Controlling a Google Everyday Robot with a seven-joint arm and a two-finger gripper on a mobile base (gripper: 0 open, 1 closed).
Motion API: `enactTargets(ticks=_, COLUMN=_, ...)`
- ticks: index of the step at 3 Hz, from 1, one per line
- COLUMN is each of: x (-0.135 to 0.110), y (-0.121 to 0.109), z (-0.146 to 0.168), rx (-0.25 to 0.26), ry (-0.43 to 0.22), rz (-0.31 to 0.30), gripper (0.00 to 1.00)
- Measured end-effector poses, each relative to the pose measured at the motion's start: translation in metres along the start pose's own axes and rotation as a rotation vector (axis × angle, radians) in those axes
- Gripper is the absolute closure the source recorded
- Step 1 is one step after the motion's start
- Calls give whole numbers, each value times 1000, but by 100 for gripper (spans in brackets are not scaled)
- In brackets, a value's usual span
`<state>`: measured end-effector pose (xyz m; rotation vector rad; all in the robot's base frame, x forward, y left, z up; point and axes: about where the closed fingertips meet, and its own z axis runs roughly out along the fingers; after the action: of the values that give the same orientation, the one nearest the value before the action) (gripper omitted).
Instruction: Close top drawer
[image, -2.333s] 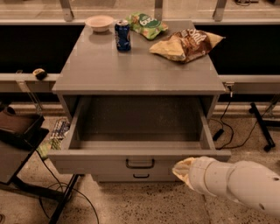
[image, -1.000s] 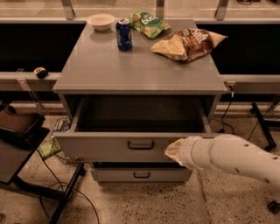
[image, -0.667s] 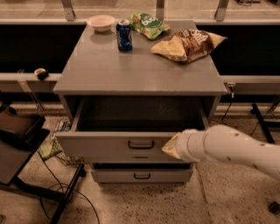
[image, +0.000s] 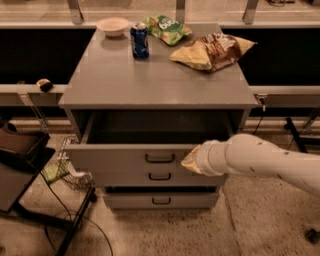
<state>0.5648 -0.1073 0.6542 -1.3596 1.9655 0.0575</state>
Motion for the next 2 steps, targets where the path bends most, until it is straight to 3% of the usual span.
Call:
enactTargets(ticks=1, x=0, y=1, z=-1, rx=0, ry=0, rz=0, gripper=100)
enactTargets(ticks=2, x=-7, y=-15, z=15, rx=-3, ry=4, rz=-6, gripper=100)
